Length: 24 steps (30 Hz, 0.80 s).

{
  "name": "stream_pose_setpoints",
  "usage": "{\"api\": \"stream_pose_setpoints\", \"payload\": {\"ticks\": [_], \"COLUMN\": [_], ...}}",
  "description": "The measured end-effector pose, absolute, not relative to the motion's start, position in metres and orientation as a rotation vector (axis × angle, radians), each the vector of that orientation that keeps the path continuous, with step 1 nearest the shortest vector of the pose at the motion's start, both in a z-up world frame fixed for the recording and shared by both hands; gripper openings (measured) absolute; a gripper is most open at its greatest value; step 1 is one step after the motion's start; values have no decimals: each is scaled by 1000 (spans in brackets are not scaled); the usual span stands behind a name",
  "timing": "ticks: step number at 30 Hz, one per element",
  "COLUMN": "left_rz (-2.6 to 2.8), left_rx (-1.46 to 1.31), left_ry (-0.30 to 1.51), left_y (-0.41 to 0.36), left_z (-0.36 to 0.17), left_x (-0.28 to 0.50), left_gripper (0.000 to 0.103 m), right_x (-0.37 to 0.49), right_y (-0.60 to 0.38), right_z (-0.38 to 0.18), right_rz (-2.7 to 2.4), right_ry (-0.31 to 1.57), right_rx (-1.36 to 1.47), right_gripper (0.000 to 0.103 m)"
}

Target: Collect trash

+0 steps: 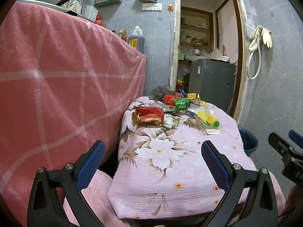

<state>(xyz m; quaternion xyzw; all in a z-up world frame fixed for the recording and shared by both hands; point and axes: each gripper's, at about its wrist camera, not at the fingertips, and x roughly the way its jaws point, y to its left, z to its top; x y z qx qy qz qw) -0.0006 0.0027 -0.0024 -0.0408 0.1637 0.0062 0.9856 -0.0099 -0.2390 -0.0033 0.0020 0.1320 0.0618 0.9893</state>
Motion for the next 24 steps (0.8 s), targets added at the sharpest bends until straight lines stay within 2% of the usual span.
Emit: {"api": "stream_pose_setpoints", "payload": {"ticks": [24], "left_rz": [13], "left_rx": [-83], "left_ry": [331], "left_y": [5], "left_z": [-4], "left_x": [-1], "left_gripper": [99], "right_x": [-10], "right_y": [-238], "right_z": [-4], "right_rz": [126], "right_ry": [266], "right_rx": [5], "right_gripper": [103]}}
